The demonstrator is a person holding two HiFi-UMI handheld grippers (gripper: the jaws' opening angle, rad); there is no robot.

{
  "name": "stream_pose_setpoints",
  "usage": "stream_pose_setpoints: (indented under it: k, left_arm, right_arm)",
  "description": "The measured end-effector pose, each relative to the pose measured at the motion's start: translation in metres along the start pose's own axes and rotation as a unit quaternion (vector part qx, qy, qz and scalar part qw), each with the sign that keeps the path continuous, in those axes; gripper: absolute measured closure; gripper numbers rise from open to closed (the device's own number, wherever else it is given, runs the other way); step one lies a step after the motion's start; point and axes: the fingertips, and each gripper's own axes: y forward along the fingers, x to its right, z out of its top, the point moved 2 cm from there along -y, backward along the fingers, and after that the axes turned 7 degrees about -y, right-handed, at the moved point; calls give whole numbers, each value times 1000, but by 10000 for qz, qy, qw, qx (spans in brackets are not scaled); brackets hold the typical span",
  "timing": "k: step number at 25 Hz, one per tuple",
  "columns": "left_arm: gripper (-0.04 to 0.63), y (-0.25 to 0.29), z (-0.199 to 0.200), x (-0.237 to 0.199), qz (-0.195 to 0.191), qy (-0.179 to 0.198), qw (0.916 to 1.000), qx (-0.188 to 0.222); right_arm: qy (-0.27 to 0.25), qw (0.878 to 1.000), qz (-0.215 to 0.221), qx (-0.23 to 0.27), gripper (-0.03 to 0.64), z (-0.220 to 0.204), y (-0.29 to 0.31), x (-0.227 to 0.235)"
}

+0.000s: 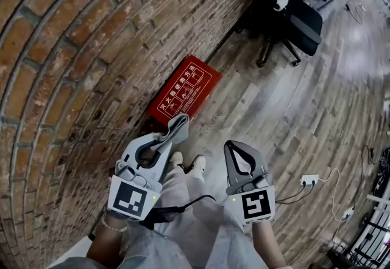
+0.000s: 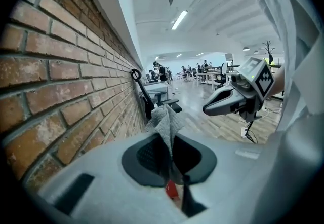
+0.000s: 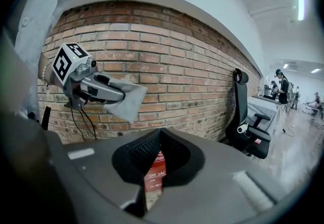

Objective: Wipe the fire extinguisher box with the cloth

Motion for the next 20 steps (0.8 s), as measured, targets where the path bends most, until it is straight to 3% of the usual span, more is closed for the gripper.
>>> stream_pose_setpoints:
  k: [5, 20]
  left_arm:
    - [581, 22, -9, -7, -78, -129, 9998, -86]
    - [581, 90, -66, -63, 70, -756, 9968, -230]
  right_arm:
    - [270, 9995, -87, -139, 606, -23, 9, 13]
    - [321, 9990, -91, -303, 606, -67, 102, 27]
